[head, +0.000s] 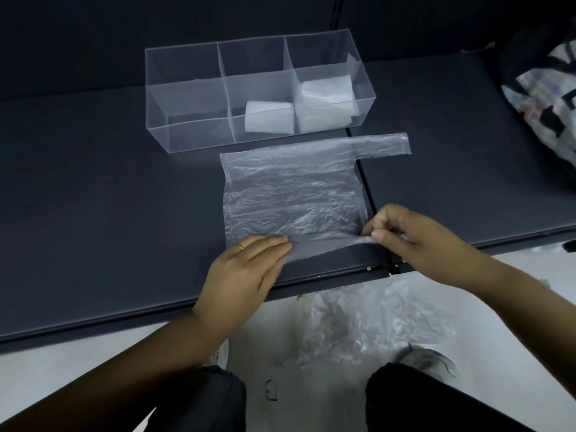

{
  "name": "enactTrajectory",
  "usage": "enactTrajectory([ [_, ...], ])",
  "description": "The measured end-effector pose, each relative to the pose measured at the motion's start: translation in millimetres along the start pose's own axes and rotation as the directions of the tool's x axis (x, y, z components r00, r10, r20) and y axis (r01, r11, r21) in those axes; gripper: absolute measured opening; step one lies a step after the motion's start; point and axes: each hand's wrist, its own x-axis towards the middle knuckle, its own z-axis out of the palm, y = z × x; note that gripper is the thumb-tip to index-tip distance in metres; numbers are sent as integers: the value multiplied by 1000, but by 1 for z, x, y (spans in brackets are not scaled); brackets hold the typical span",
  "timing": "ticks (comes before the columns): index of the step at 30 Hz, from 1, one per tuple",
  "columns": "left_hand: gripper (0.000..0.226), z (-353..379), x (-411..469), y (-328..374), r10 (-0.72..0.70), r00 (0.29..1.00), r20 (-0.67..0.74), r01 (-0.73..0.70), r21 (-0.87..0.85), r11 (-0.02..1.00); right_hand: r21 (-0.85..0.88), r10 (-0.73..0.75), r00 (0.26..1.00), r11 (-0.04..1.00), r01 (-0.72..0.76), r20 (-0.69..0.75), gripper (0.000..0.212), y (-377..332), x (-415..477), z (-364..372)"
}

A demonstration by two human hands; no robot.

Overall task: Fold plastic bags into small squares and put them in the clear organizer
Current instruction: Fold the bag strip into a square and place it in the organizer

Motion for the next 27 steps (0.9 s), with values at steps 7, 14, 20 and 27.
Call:
enactTrajectory([
  [7,31,-22,3,9,-11,997,75,13,-23,1000,-606,-311,937,779,157,-157,72,-27,-5,45],
  [14,15,-55,-2,-12,-282,930,236,316,-120,941,-503,-268,915,860,86,-301,10,-3,-12,27],
  [20,14,-83,-7,-43,-393,821,414,552,-400,732,-111,93,978,987,-115,-188,17,25,-38,-34],
  [27,66,-36,17,7,-242,815,527,528,-500,686,-150,86,993,984,-98,-84,10,22,-28,-33],
])
